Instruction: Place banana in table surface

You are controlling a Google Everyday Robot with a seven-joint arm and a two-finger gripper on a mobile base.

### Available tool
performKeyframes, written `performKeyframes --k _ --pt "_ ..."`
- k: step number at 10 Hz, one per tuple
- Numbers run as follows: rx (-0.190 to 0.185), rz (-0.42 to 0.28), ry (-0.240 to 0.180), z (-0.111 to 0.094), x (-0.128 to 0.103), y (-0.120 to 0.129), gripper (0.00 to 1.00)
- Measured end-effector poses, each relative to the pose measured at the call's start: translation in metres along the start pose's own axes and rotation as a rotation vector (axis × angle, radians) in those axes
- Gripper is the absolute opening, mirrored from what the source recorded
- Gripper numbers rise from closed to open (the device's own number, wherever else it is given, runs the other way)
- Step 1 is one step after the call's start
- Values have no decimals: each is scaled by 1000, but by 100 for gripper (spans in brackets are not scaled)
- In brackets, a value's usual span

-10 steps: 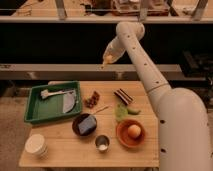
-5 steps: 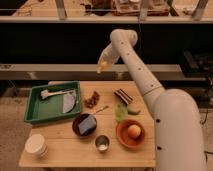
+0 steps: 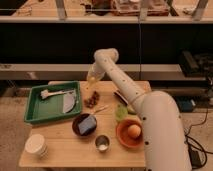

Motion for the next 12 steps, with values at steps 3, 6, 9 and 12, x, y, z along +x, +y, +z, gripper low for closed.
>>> performKeyframes --k 3,6,9,12 --pt "-49 -30 -47 42 -22 4 38" --pt "-73 -33 -67 51 -29 8 50" --pt "-96 -31 -63 53 -29 7 78" --pt "-88 -15 -57 50 -25 9 80"
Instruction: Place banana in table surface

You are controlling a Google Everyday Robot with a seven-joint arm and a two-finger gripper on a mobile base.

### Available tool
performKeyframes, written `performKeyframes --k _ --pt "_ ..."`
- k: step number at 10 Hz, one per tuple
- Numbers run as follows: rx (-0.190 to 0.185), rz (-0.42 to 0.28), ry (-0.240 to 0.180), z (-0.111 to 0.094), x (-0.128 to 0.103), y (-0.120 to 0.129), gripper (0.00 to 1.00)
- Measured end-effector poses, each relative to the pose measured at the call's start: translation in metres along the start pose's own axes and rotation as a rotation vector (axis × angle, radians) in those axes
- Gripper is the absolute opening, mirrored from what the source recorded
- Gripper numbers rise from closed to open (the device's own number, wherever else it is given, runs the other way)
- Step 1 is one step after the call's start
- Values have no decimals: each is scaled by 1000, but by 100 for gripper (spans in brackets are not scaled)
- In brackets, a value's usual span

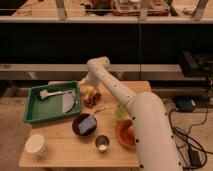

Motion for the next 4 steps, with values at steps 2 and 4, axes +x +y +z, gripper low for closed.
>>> performKeyframes --k 2,4 --pt "16 42 25 -21 17 4 80" --pt "28 109 59 -49 40 15 80"
